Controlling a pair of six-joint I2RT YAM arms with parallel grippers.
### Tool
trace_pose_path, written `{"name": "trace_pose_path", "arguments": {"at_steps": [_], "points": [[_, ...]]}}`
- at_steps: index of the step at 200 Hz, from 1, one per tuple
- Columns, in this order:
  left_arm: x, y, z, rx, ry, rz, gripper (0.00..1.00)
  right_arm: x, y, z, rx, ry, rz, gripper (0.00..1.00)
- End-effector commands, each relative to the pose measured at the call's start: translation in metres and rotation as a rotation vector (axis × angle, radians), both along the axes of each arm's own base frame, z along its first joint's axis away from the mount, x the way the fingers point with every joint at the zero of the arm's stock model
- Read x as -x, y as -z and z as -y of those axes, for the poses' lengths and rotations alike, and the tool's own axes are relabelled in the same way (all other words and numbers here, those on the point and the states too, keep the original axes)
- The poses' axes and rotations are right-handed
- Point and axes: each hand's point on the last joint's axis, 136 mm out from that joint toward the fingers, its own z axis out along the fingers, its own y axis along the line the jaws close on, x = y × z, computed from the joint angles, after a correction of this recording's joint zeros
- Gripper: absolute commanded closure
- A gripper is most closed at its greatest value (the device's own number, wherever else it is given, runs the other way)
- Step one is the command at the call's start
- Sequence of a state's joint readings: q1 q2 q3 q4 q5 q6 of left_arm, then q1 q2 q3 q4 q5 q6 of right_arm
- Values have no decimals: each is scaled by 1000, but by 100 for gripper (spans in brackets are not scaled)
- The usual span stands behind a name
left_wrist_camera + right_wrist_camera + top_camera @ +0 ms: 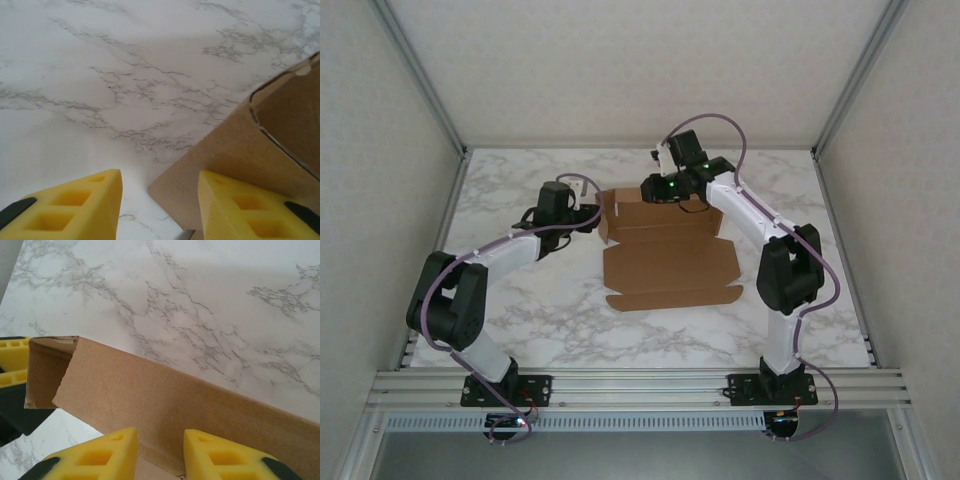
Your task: Fold the paper box
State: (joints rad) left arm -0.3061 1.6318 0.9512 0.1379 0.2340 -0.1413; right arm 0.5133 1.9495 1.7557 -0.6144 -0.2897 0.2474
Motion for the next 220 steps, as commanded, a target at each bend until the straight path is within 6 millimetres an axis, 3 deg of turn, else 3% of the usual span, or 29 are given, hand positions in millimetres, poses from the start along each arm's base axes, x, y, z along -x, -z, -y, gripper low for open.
{"name": "trace_pose_path", "arguments": {"at_steps": [1,80,120,220], "points": [[3,-13,19,50,82,34,55,4,10,-3,5,-10,-63,70],[6,-24,43,145,185,66,55,-3,14,-7,-5,-1,-91,68],[5,-12,56,131,218,44,54,-3,12,-7,-6,-1,-91,68],[-22,-14,63,33,176,167,53,6,12,-9,-16,-30,-116,68]]}}
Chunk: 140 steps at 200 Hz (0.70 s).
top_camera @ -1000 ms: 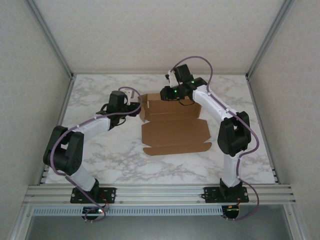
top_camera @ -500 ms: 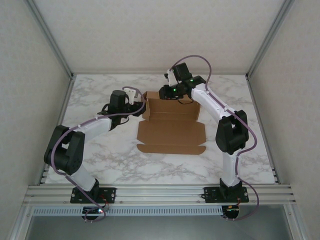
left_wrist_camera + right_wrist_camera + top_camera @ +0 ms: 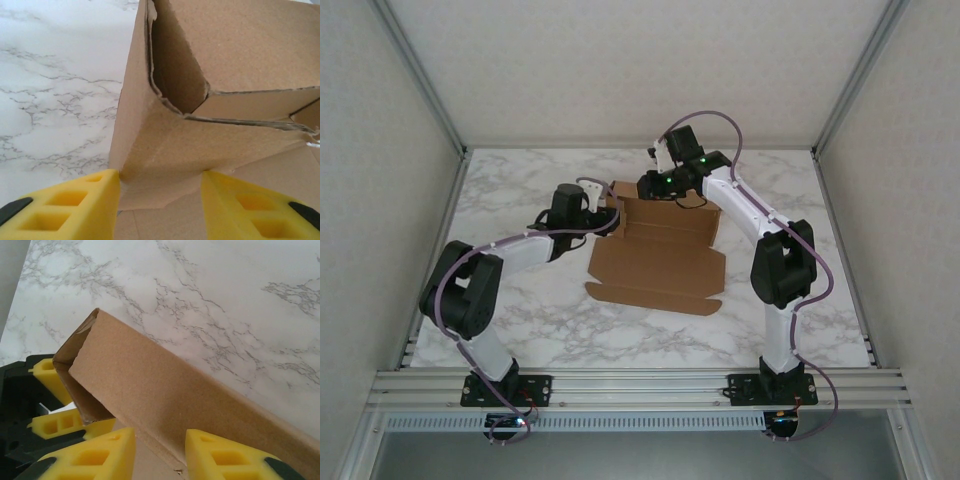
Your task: Fold the paper box
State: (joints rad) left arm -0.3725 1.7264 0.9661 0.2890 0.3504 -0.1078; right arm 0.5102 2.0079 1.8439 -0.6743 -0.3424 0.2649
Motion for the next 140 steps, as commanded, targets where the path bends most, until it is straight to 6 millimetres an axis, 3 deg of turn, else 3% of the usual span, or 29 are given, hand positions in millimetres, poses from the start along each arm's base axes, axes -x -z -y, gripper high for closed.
{"name": "trace_pose_path", "arguments": {"at_steps": [1,55,100,140], "points": [[-20,-18,7,-18,-10,111,53,8,12,0,11,-16,-60,68],[-36,-22,13,-44,-26,168,53,13,16,-1,12,-35,-78,67],[-43,-22,1,-40,-125,195,64,16,11,-3,-9,-52,-83,67],[-45,-21,4,-25,-125,203,74,20,0,-8,-60,-82,-100,67]]}}
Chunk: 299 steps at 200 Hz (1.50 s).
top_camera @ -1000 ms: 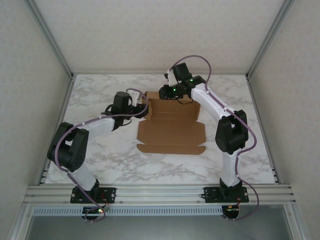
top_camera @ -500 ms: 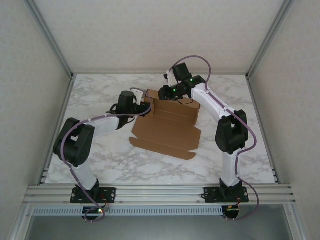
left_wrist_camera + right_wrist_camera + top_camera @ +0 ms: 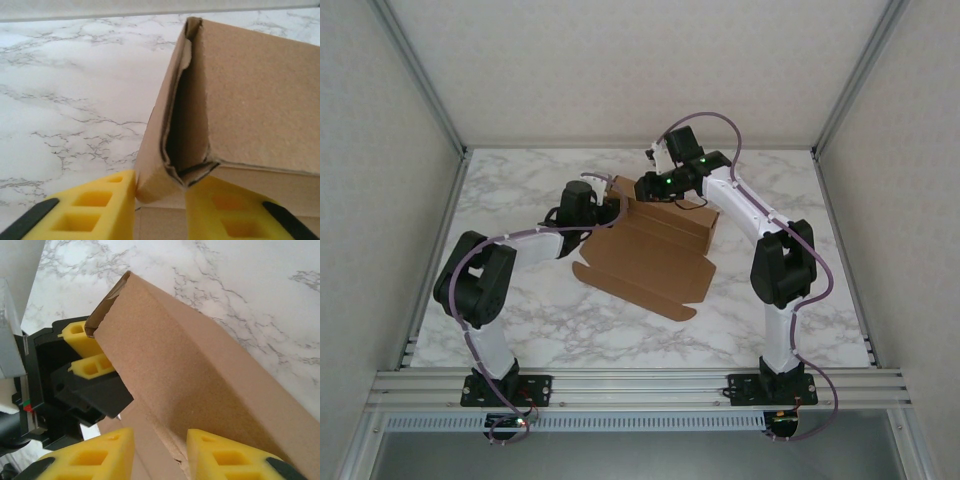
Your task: Fold the paper box
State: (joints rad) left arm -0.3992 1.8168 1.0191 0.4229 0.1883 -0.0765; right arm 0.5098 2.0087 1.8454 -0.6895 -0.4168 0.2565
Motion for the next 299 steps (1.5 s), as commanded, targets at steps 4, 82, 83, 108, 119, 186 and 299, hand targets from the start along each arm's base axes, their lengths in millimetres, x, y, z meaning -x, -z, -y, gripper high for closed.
{"name": "trace_pose_path", "arguments": {"at_steps": [4,82,83,108,119,186,299], "points": [[-10,-16,5,34,-18,72,75,9,1,-1,-24,-34,-64,66],[-13,-13,11,19,11,55,87,-26,-64,22,-302,94,-46,55],[-13,-13,11,19,11,55,87,-27,-64,23,-301,99,-47,55],[-11,-12,13,9,27,47,88,-51,-49,36,-246,190,-47,51],[-10,-12,12,2,30,44,88,-60,-38,39,-217,219,-54,49],[0,-11,19,-58,112,-10,88,-63,35,18,-206,127,-252,45],[7,23,52,-40,256,-84,68,-26,82,-13,-288,15,-421,49]]}}
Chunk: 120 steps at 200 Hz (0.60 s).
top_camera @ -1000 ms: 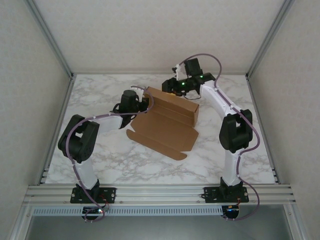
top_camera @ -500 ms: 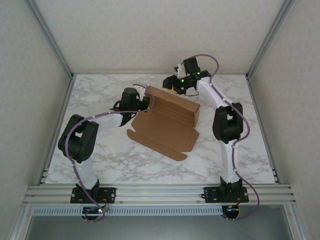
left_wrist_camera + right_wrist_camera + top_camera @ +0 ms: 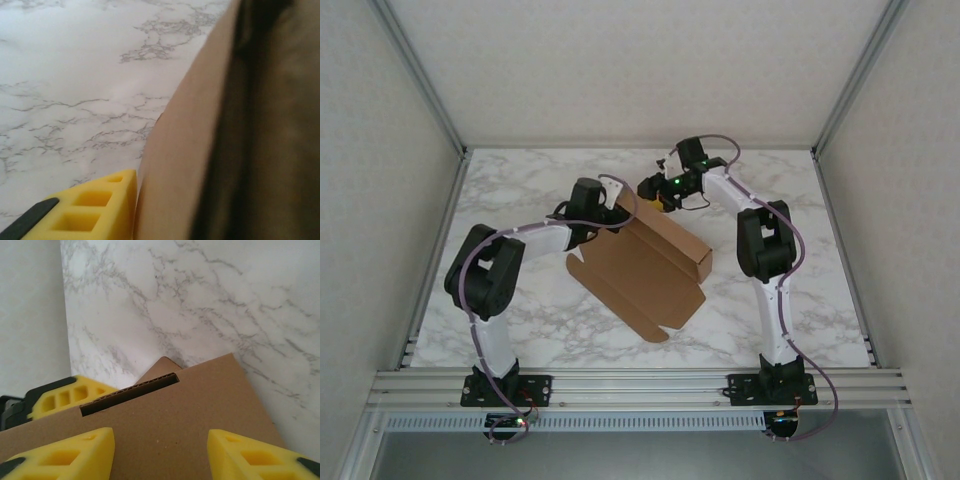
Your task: Fold the paper box
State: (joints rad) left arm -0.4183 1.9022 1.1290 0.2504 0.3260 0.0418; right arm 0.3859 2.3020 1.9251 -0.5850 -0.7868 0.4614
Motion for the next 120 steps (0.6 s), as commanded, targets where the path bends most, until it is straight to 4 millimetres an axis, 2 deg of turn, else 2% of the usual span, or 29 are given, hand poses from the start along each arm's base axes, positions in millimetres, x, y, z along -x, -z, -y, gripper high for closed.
{"name": "trace_pose_path", "arguments": {"at_steps": [1,33,84,120], "points": [[-4,-8,21,46,57,19,68,12,4,-10,-36,-43,-34,49],[-13,-3,17,38,4,21,74,15,4,-13,-54,-53,-50,50],[-26,4,-5,-43,-162,38,94,21,6,-18,-79,-66,-76,50],[-26,-1,-5,-55,-199,49,98,24,7,-22,-87,-69,-85,50]]}}
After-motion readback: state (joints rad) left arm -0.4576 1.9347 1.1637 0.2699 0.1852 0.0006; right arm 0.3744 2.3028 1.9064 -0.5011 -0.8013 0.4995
